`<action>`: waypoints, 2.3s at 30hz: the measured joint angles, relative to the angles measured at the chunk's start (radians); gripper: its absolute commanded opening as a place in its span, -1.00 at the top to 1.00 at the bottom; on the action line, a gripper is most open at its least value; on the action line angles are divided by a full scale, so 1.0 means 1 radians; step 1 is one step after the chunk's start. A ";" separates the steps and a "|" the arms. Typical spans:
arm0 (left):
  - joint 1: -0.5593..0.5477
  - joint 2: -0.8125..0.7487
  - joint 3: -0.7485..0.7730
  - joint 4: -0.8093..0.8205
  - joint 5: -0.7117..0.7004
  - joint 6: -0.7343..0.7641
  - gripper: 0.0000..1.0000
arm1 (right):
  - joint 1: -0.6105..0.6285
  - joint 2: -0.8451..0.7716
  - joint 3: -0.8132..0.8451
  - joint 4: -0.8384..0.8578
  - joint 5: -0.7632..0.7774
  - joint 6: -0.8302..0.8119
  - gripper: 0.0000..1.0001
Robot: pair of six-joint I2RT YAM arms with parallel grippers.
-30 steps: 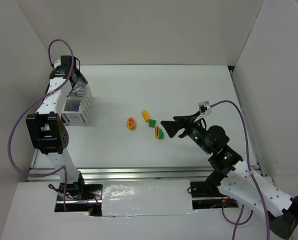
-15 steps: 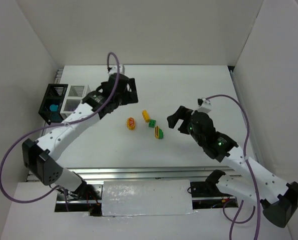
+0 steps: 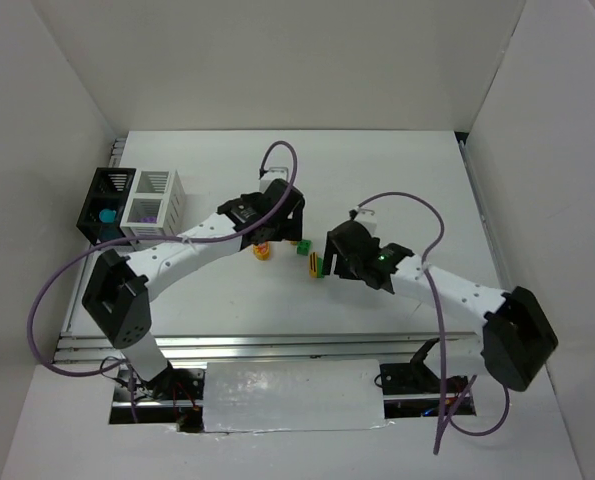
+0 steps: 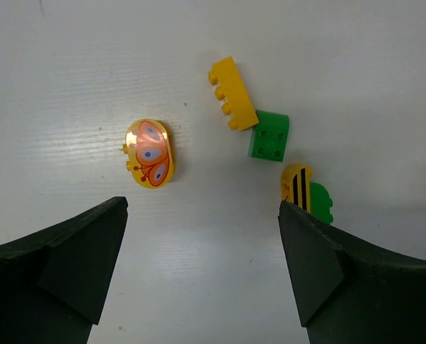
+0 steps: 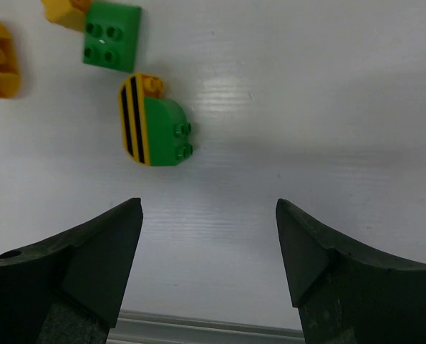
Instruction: Sort the legos into containers by color
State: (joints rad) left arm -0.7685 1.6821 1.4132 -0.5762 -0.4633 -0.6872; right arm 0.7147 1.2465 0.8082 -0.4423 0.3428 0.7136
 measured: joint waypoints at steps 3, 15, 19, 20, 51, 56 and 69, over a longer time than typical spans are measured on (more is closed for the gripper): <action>0.002 -0.061 -0.018 0.009 -0.009 -0.004 -0.99 | 0.018 0.109 0.026 -0.011 -0.009 -0.018 -0.65; 0.007 -0.201 -0.171 0.041 -0.001 -0.023 -0.99 | 0.043 0.260 0.132 0.039 -0.032 -0.041 -0.67; 0.008 -0.201 -0.200 0.066 0.035 -0.019 -0.98 | 0.047 0.245 0.124 0.034 0.031 0.006 -0.78; 0.008 -0.193 -0.193 0.072 0.046 -0.018 -0.98 | 0.047 0.216 0.109 0.032 0.053 0.026 -0.79; -0.047 0.477 0.263 0.087 0.071 -0.028 -0.40 | 0.037 -0.433 -0.108 -0.052 0.196 0.127 -0.76; -0.046 0.490 0.264 0.065 0.052 -0.028 -0.41 | 0.034 -0.433 -0.109 -0.045 0.192 0.118 -0.76; -0.047 0.509 0.266 0.090 0.063 -0.022 0.83 | 0.034 -0.421 -0.116 -0.022 0.180 0.108 -0.77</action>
State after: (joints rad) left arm -0.8150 2.1906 1.6794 -0.4858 -0.4000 -0.7094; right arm 0.7483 0.8257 0.6922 -0.4641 0.5228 0.8211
